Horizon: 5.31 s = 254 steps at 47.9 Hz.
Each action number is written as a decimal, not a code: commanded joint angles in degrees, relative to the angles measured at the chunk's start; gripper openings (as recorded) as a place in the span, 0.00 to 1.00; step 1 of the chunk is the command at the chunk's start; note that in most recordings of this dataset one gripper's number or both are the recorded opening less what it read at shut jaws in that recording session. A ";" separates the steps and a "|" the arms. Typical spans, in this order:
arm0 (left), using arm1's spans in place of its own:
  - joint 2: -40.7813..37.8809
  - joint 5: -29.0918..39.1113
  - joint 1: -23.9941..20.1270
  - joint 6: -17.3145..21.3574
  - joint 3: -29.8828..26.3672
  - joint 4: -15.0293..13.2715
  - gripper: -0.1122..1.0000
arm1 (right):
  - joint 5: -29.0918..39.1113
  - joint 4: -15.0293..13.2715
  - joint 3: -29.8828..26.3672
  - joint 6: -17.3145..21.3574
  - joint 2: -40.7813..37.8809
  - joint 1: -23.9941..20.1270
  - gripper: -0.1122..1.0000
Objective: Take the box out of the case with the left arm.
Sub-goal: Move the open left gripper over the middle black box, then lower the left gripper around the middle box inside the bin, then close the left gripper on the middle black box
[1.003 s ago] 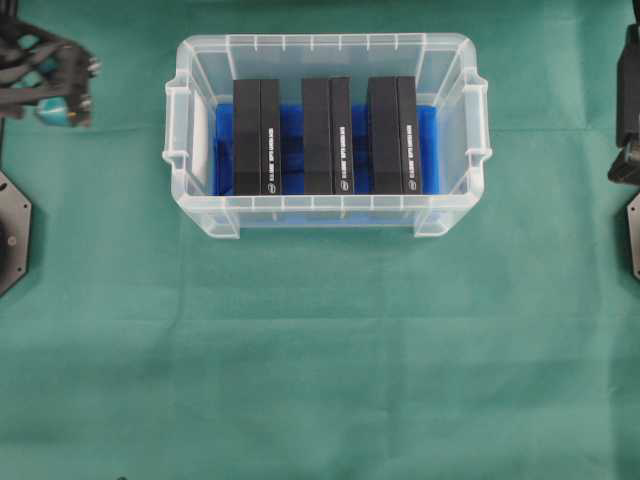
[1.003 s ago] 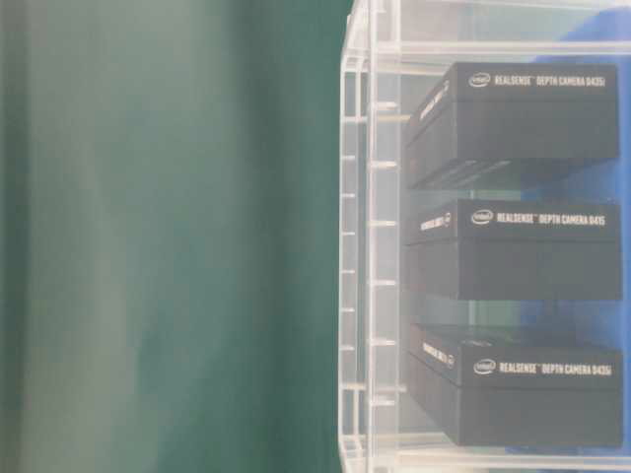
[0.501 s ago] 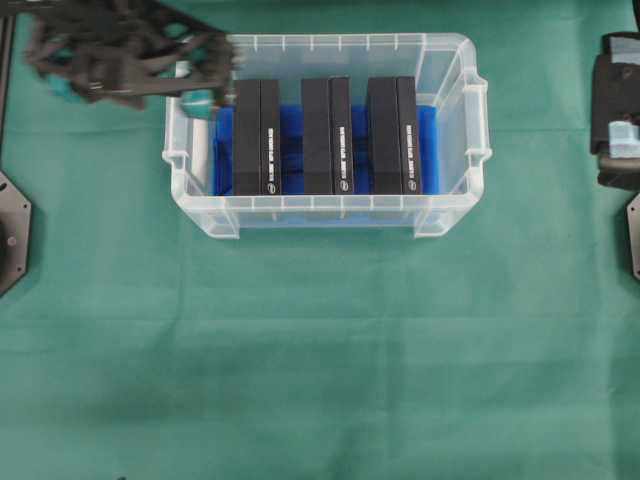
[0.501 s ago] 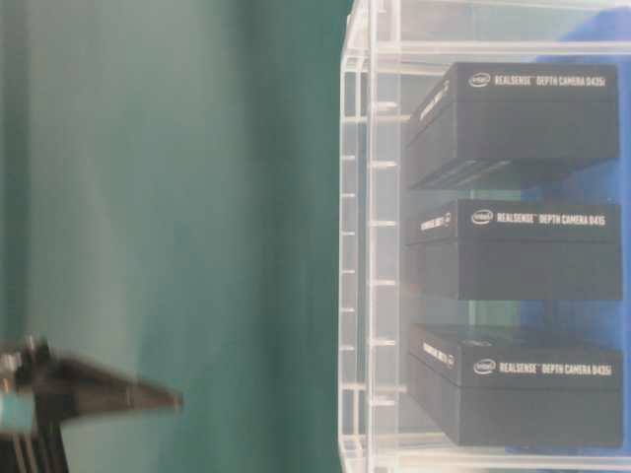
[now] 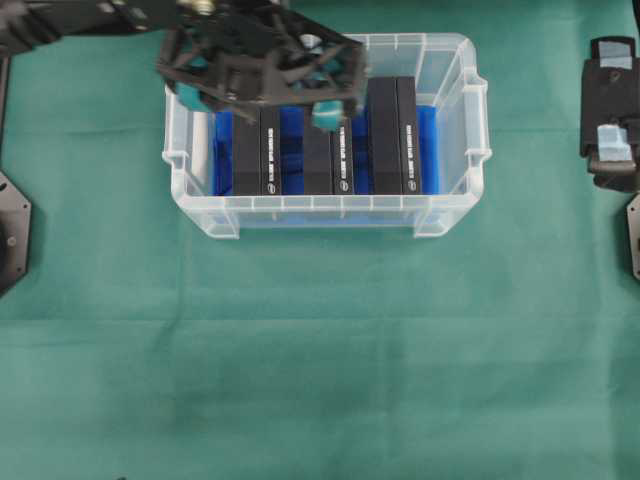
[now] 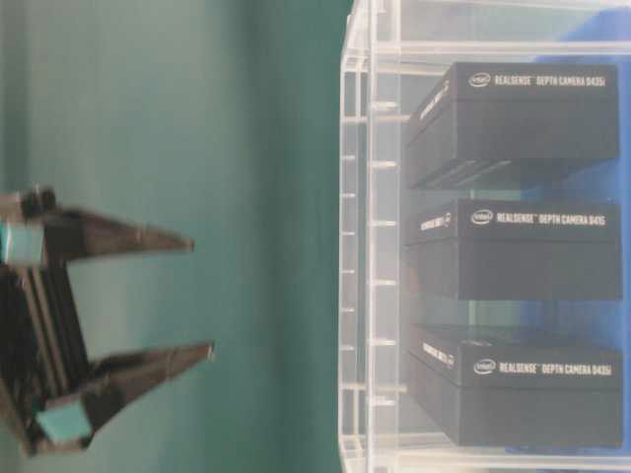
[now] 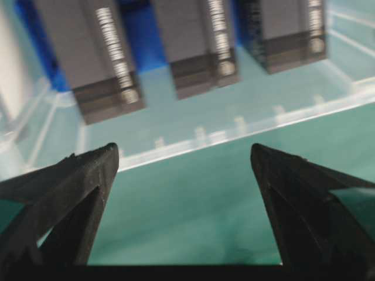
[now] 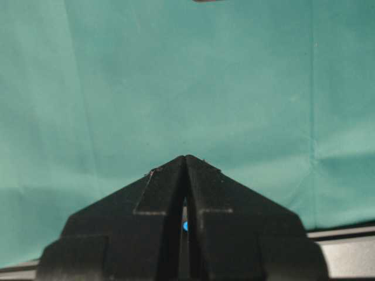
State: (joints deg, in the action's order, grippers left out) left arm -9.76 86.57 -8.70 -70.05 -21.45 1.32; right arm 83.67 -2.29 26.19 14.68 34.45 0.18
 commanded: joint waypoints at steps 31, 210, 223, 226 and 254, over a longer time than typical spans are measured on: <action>-5.54 1.14 -0.62 0.09 -9.14 0.26 0.97 | 0.09 -0.09 -1.14 0.18 0.26 0.00 0.12; -9.14 -25.93 -1.85 -3.78 17.05 4.48 0.97 | -0.26 -0.09 -0.97 0.09 0.26 0.09 0.12; -9.14 -26.10 -1.76 -4.04 16.96 4.39 0.97 | -0.26 -0.09 -0.97 0.09 0.26 0.00 0.12; -9.14 -26.10 -1.76 -4.13 16.96 4.39 0.97 | -0.26 -0.09 -0.97 0.09 0.18 0.09 0.12; -9.23 -26.72 -1.23 -4.22 15.91 2.55 0.66 | -0.26 -0.09 -0.97 0.09 0.26 0.00 0.12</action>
State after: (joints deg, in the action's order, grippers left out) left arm -19.95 60.21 -10.37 -74.00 -3.96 4.13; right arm 83.67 -2.29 26.19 14.68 34.45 0.18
